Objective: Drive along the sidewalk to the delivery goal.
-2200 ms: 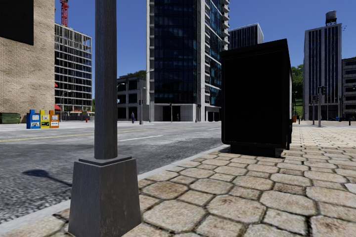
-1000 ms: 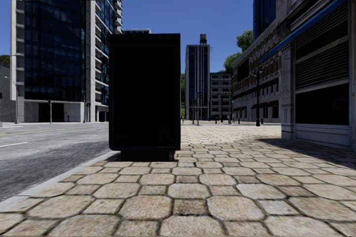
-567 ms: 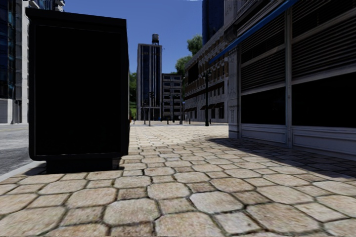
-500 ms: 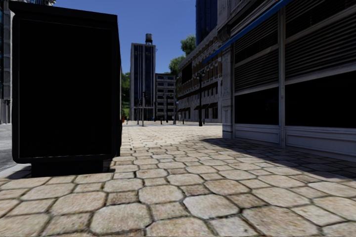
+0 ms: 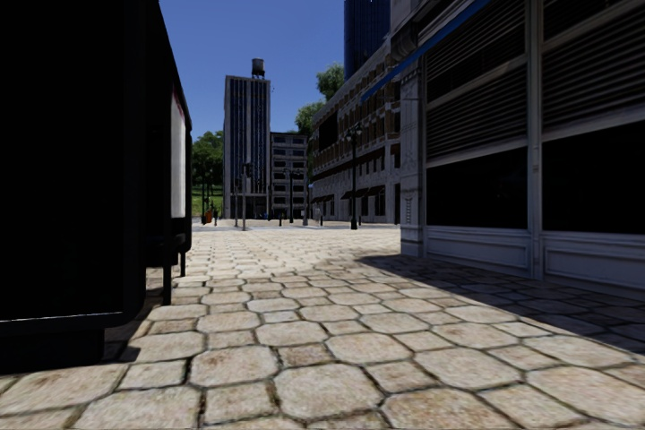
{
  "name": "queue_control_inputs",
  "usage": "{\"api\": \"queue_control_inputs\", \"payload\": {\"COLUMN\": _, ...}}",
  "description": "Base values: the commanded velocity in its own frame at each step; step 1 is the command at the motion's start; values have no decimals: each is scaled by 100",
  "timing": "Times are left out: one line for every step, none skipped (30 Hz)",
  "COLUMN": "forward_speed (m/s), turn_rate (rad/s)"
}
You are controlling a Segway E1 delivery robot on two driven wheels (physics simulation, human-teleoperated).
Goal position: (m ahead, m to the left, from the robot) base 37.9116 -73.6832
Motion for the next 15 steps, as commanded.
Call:
{"api": "queue_control_inputs", "payload": {"forward_speed": 200, "turn_rate": 0}}
{"api": "queue_control_inputs", "payload": {"forward_speed": 200, "turn_rate": 0}}
{"api": "queue_control_inputs", "payload": {"forward_speed": 200, "turn_rate": 0}}
{"api": "queue_control_inputs", "payload": {"forward_speed": 200, "turn_rate": 0}}
{"api": "queue_control_inputs", "payload": {"forward_speed": 200, "turn_rate": 0}}
{"api": "queue_control_inputs", "payload": {"forward_speed": 200, "turn_rate": 0}}
{"api": "queue_control_inputs", "payload": {"forward_speed": 200, "turn_rate": 0}}
{"api": "queue_control_inputs", "payload": {"forward_speed": 200, "turn_rate": 0}}
{"api": "queue_control_inputs", "payload": {"forward_speed": 200, "turn_rate": 0}}
{"api": "queue_control_inputs", "payload": {"forward_speed": 200, "turn_rate": 0}}
{"api": "queue_control_inputs", "payload": {"forward_speed": 200, "turn_rate": 0}}
{"api": "queue_control_inputs", "payload": {"forward_speed": 200, "turn_rate": 0}}
{"api": "queue_control_inputs", "payload": {"forward_speed": 200, "turn_rate": 0}}
{"api": "queue_control_inputs", "payload": {"forward_speed": 200, "turn_rate": 0}}
{"api": "queue_control_inputs", "payload": {"forward_speed": 200, "turn_rate": 0}}
